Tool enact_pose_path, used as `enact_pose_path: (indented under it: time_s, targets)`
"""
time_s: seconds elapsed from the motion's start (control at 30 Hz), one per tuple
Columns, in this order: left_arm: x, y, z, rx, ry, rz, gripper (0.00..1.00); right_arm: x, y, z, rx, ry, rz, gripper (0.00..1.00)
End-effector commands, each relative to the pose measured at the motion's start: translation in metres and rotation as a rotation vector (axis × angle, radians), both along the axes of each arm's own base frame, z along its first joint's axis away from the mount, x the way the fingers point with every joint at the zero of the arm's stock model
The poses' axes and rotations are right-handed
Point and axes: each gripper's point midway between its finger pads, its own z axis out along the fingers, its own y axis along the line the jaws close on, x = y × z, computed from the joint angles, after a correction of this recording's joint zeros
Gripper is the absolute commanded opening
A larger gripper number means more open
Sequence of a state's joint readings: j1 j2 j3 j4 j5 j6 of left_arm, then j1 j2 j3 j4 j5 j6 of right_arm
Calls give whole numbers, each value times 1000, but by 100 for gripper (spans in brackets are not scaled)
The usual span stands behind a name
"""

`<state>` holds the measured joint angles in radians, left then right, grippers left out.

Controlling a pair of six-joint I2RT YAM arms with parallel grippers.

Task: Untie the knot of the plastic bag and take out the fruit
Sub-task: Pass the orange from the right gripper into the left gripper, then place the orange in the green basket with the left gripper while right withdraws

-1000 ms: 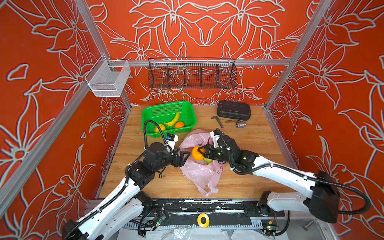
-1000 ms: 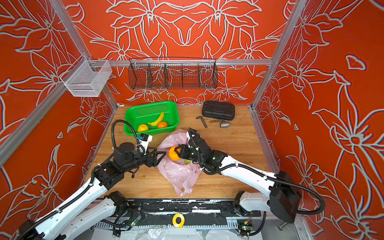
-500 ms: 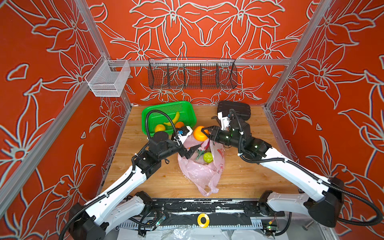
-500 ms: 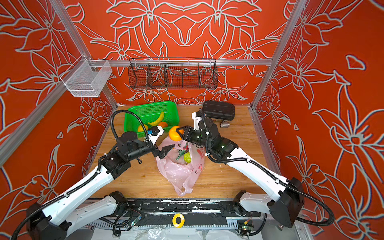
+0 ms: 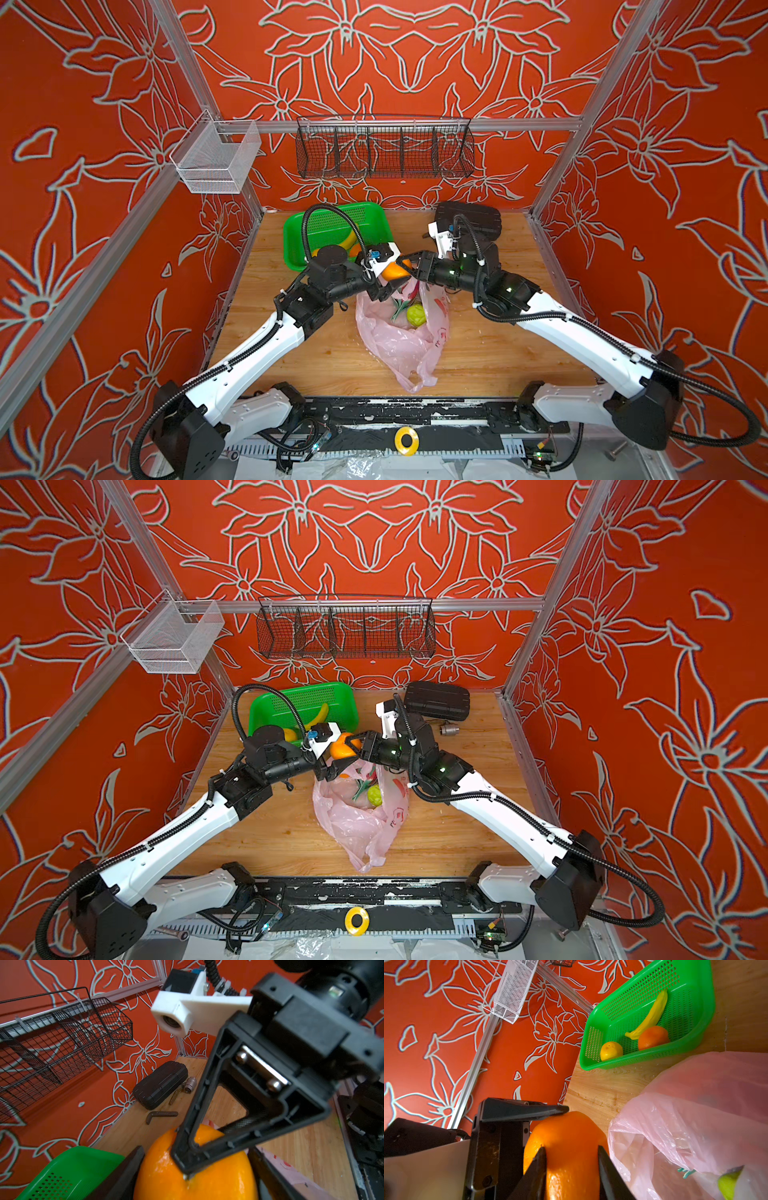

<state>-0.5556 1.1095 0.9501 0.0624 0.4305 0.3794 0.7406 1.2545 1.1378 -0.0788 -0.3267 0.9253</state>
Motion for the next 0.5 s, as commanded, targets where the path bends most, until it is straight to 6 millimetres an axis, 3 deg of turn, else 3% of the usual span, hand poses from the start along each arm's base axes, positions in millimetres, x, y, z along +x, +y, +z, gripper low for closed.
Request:
enact_pose_path:
  time_s: [0.0,0.13,0.27,0.47]
  targets:
    - [-6,-4,6,4,-17,-38,70,-3,1,16,46,-21,16,40]
    - [-4,0,6,11,-17,-13,60,-4,-3,22,55,-34,3,44]
    - [3,7,8,8,-2,48,59,-7,-12,32,73,-70,-18,67]
    - [48,41,20,-51,104,336,60,-6,-53,45,23,-188,-167,87]
